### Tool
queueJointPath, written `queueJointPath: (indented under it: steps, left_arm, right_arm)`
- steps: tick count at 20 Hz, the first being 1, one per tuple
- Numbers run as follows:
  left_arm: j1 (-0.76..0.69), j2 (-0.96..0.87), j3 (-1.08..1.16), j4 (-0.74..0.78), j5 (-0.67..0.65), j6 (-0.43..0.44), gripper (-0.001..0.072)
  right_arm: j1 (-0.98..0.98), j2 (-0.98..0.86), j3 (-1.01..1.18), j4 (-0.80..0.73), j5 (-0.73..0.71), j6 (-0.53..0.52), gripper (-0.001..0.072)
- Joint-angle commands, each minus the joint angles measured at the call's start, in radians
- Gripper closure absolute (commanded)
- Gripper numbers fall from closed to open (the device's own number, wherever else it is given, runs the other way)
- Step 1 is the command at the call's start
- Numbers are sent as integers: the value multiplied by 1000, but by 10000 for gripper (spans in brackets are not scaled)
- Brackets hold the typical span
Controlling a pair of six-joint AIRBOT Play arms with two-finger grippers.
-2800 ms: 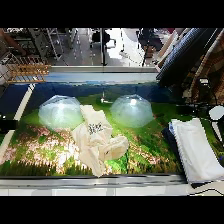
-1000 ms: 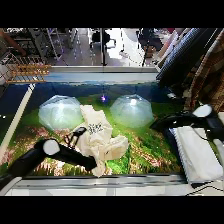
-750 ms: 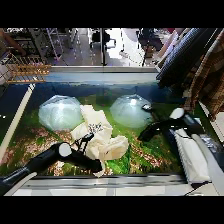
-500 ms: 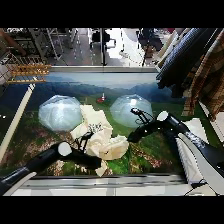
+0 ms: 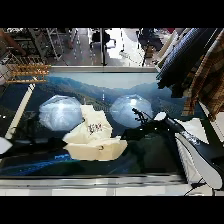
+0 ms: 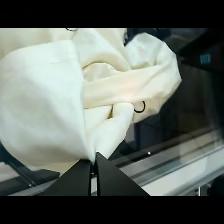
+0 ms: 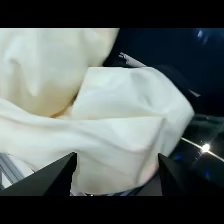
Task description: Fold the clothes and pants, and hang the long-sleeved shirts on hangers.
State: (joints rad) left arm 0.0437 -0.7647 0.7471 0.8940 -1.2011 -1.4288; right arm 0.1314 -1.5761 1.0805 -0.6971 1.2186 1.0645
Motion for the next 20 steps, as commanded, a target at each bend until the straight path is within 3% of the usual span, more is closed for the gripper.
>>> queueJointPath:
  steps: [1, 3, 4, 6, 8, 11, 15, 17, 20]
  left_arm:
    - [132, 51, 3, 10, -86, 31, 702]
    - [130, 51, 2, 2, -85, 31, 702]
    - [130, 51, 3, -11, -84, 35, 702]
    - [130, 51, 3, -33, -84, 61, 702]
    - [131, 51, 3, -35, -84, 62, 702]
    - [142, 48, 63, -35, -84, 85, 702]
    - [243, 1, 394, -144, -99, 107, 702]
    - [290, -46, 616, -241, -106, 107, 702]
    - [354, -122, 976, -373, -102, 106, 701]
  right_arm:
    - [47, -52, 1, -51, -19, 133, 146]
    - [94, -80, 1, -19, -71, 152, 151]
    - [113, -86, 1, 25, -85, 152, 218]
    - [142, -87, 9, 115, -44, 109, 571]
    - [152, -82, 39, 114, 30, 103, 695]
    - [125, 2, 137, -33, 70, 123, 699]
    - [93, 282, 427, -409, 171, 192, 699]
    - [94, 430, 579, -502, 222, 192, 699]
    - [94, 620, 779, -539, 182, 191, 699]
